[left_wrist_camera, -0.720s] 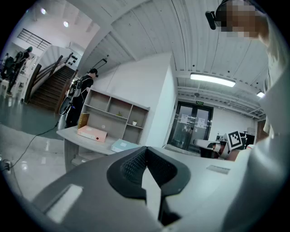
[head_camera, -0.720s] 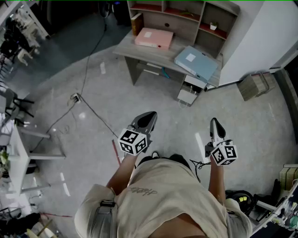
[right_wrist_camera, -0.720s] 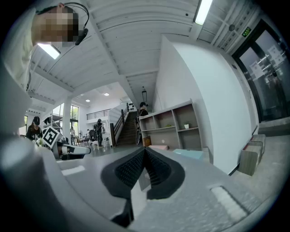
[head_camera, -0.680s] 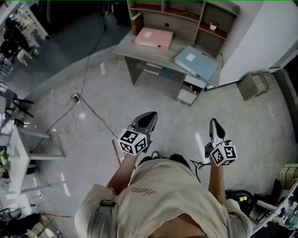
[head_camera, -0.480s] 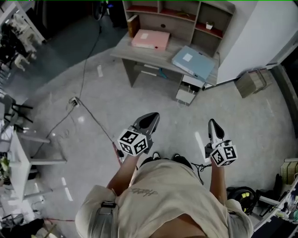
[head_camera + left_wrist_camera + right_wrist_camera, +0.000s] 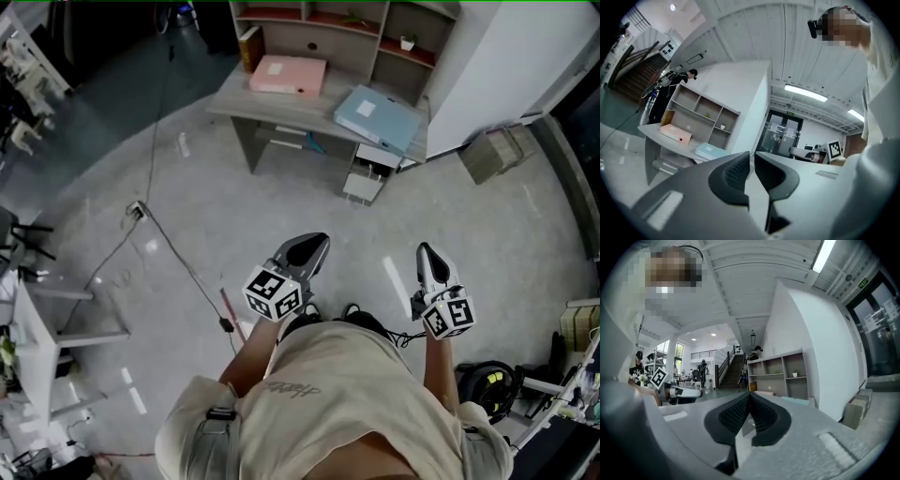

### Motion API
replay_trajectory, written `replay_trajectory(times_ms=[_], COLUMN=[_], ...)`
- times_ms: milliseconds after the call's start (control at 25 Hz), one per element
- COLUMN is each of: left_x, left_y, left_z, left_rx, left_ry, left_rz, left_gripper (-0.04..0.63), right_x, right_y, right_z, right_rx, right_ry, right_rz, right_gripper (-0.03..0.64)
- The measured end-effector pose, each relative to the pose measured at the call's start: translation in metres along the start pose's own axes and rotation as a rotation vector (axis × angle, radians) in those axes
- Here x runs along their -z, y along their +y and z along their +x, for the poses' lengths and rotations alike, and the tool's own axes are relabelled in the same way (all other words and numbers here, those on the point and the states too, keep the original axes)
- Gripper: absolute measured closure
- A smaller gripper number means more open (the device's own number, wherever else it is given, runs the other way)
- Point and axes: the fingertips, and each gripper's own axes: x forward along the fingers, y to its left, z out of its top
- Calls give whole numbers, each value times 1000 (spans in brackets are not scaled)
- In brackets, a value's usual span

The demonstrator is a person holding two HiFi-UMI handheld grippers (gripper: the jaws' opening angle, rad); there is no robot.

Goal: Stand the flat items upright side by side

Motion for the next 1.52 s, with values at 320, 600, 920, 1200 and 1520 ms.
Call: replay_trajectory(times_ms=[320, 600, 920, 1200, 1520], left_x=[13, 20, 4, -26, -33], left_y=[24, 32, 46, 65, 83], left_z=[20, 50, 99, 170, 246], left_rx=[-50, -39, -23, -59, -80], left_ry=[87, 127, 190, 207, 185], left_rz=[44, 21, 33, 132, 34], left_gripper=[353, 321, 331, 333, 339], right_x=[-5, 15, 25, 7, 18], right_y=[-19, -49, -90, -163, -233], right_z=[-6, -7, 48, 110, 149], right_rx=[64, 100, 49, 16, -31], right_ry=[21, 54, 46, -20, 19], right_rz=[12, 56, 15, 19, 27], right_gripper=[419, 407, 408, 408, 411])
